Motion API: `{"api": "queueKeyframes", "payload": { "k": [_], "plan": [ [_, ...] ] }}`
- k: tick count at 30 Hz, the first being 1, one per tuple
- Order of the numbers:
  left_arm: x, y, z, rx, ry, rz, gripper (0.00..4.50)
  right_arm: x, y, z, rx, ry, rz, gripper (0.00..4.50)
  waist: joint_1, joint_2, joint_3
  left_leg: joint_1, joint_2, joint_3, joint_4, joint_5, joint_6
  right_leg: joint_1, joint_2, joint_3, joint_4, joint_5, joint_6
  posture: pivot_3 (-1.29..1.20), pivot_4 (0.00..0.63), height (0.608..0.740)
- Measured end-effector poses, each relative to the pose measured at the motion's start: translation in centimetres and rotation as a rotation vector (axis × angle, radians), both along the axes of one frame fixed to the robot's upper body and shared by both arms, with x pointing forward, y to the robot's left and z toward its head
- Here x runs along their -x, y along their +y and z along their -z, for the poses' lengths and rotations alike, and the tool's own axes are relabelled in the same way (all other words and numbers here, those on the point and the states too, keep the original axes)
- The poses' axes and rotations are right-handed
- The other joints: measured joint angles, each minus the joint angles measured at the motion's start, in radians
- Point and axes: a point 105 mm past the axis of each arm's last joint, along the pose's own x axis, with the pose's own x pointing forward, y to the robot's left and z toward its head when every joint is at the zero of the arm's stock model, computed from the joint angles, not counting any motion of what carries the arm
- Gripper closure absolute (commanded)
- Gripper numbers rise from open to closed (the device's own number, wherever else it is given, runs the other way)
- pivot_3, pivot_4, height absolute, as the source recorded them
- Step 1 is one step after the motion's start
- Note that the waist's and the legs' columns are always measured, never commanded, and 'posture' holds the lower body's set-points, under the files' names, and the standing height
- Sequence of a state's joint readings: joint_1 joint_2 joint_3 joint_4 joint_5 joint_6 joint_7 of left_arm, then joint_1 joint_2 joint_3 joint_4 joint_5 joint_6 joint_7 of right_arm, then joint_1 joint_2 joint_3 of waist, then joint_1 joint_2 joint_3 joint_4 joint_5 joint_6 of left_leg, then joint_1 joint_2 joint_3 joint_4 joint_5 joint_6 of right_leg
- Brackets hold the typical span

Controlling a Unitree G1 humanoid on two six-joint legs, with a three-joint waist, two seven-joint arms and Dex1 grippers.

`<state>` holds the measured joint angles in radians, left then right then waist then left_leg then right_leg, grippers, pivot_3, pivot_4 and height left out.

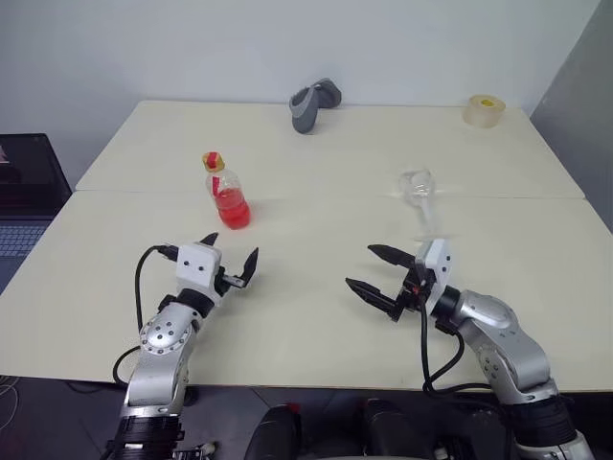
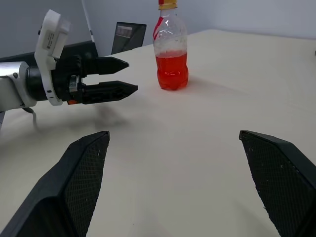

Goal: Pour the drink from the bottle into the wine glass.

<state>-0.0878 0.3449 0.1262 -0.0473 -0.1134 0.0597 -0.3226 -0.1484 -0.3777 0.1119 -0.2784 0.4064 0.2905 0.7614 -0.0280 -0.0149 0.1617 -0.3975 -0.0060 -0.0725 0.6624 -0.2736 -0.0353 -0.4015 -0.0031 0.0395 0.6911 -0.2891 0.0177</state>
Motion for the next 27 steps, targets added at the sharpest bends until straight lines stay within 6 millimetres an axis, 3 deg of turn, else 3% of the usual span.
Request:
{"api": "queueKeyframes", "payload": {
  "k": [18,27],
  "plan": [
    [-6.3,1.2,-0.3,0.117,0.013,-0.236,0.02,-0.5,1.7,-1.3,-0.028,-0.042,-0.018,0.00,0.002,-0.001,0.000,0.000,-0.001,0.000,0.001,0.000,0.000,0.000,0.000,-0.001,0.000,0.000,0.000,0.00,0.150,0.740],
    [-8.9,0.7,-1.2,0.143,0.004,-0.236,0.02,-0.7,1.8,-1.6,-0.041,-0.040,-0.005,0.00,0.001,-0.001,0.000,0.000,-0.001,0.000,0.001,0.000,0.000,0.000,0.000,-0.001,0.001,0.000,0.000,0.00,0.150,0.740]
  ]
}}
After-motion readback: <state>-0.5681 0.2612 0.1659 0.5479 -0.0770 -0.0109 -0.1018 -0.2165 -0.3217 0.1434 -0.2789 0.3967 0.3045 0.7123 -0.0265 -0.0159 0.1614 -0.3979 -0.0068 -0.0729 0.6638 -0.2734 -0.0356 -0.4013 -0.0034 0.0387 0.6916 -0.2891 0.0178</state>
